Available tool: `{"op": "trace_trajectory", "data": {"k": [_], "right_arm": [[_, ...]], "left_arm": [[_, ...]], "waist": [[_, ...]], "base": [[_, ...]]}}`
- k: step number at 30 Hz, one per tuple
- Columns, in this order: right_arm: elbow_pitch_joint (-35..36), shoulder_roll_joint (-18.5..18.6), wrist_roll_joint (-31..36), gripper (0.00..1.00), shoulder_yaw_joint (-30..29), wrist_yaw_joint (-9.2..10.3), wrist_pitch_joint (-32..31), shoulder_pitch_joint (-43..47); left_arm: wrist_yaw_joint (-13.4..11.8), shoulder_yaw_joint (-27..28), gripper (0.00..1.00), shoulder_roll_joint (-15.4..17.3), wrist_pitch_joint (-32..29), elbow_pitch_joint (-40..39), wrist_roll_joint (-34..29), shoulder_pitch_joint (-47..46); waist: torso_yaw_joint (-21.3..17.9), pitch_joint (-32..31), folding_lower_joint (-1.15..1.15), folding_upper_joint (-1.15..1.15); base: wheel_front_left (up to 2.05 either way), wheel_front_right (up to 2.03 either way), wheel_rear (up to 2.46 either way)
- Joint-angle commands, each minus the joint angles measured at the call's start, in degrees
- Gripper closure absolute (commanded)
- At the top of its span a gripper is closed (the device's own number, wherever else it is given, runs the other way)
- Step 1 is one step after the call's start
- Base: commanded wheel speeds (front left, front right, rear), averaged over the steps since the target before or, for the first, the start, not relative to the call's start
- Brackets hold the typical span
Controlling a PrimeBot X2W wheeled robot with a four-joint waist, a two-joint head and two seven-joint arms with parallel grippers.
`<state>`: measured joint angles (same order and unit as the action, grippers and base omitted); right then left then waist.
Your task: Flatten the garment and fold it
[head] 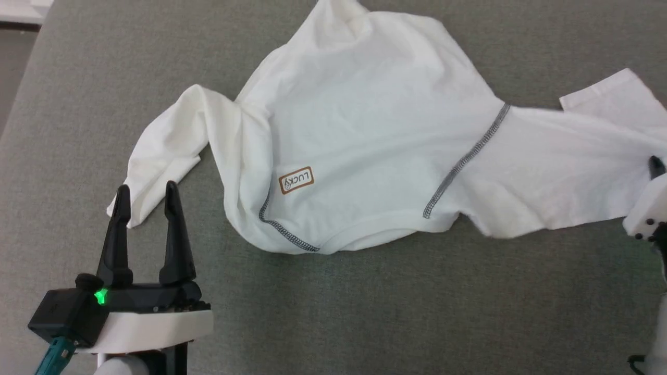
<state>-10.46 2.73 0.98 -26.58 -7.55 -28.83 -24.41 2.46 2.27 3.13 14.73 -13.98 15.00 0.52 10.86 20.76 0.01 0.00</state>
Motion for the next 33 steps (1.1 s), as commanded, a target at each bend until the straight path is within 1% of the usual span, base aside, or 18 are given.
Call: {"op": "trace_trajectory", "data": {"k": [1, 5, 9, 12, 14, 15, 16, 17, 18, 21, 23, 25, 28, 31, 33], "right_arm": [[1.2, 0.1, 0.5, 1.00, -1.2, 0.06, 0.7, -0.4], [4.7, 0.5, 2.3, 1.00, -6.3, 0.06, 1.0, 1.2], [7.5, 2.3, 4.4, 1.00, -11.3, 0.06, 1.0, 4.3], [8.2, 2.8, 6.0, 1.00, -13.9, 0.06, 2.0, 6.2], [7.5, 2.9, 6.9, 1.00, -14.4, 0.06, 3.4, 6.9], [6.9, 2.6, 7.1, 0.87, -14.6, 0.06, 4.2, 7.0], [6.2, 2.3, 7.1, 0.61, -14.5, 0.06, 5.1, 7.0], [5.2, 1.9, 7.2, 0.17, -14.2, 0.06, 6.0, 7.1], [4.1, 1.7, 7.2, 0.00, -13.8, 0.06, 6.6, 7.1], [2.0, 1.1, 6.3, 0.00, -12.0, 0.06, 7.4, 7.1], [2.2, 0.9, 5.1, 0.00, -9.7, 0.06, 6.4, 7.3], [3.8, 0.6, 2.5, 0.00, -7.2, 0.06, 3.9, 7.2], [8.2, 0.5, -1.6, 0.00, -2.0, 0.06, 0.6, 6.9], [12.0, 1.2, -3.1, 0.00, 3.3, 0.06, -2.0, 6.2], [12.5, 2.5, -2.9, 0.00, 6.3, 0.06, -3.9, 5.2]], "left_arm": [[0.1, 0.0, 0.00, -0.2, 0.3, 0.1, -0.4, -0.1], [0.1, -0.3, 0.00, -0.2, 0.3, 0.5, -0.6, 0.8], [0.2, -0.8, 0.00, -0.2, 0.3, 0.9, -0.6, 1.6], [0.2, -1.0, 0.00, -0.2, 0.3, 1.2, -0.5, 2.2], [0.3, -1.0, 0.00, -0.2, 0.3, 1.4, -0.5, 2.6], [0.3, -1.2, 0.00, -0.2, 0.3, 1.6, -0.5, 2.7], [0.4, -1.3, 0.00, -0.2, 0.3, 1.7, -0.5, 2.7], [0.4, -1.5, 0.00, -0.2, 0.3, 1.9, -0.5, 2.8], [0.4, -1.7, 0.00, -0.2, 0.3, 2.1, -0.5, 2.8], [0.5, -2.1, 0.00, -0.2, 0.3, 2.6, -0.5, 2.9], [0.5, -2.3, 0.00, -0.2, 0.3, 2.8, -0.6, 3.0], [0.5, -2.4, 0.00, -0.2, 0.3, 2.8, -0.7, 3.2], [0.3, -2.5, 0.00, -0.2, 0.3, 2.5, -0.7, 3.7], [0.2, -3.0, 0.00, -0.2, 0.3, 2.1, -0.5, 3.8], [0.1, -3.4, 0.00, -0.2, 0.3, 2.0, -0.2, 3.5]], "waist": [[-1.5, -1.7, -0.01, 0.00], [-2.3, -3.3, -0.01, 0.00], [-2.1, -4.4, -0.01, 0.00], [-1.8, -4.9, -0.01, 0.00], [-1.6, -5.0, -0.01, 0.00], [-1.5, -5.1, -0.01, 0.00], [-1.5, -5.2, -0.01, 0.00], [-1.4, -5.4, -0.01, 0.00], [-1.4, -5.6, -0.01, 0.00], [-1.2, -6.4, -0.01, 0.00], [-1.0, -6.9, -0.01, 0.00], [-0.8, -7.4, -0.01, 0.00], [-0.6, -7.7, -0.01, 0.00], [-0.1, -7.1, -0.01, 0.00], [0.3, -6.2, -0.01, 0.00]], "base": [[0.00, 0.00, 0.00], [0.00, 0.00, 0.00], [0.00, 0.00, 0.00], [0.00, 0.00, 0.00], [0.00, 0.00, 0.00], [0.00, 0.00, 0.00], [0.00, 0.00, 0.00], [0.00, 0.00, 0.00], [0.00, 0.00, 0.00], [0.00, 0.00, 0.00], [0.00, 0.00, 0.00], [0.00, 0.00, 0.00], [0.00, 0.00, 0.00], [0.00, 0.00, 0.00], [0.00, 0.00, 0.00]]}}
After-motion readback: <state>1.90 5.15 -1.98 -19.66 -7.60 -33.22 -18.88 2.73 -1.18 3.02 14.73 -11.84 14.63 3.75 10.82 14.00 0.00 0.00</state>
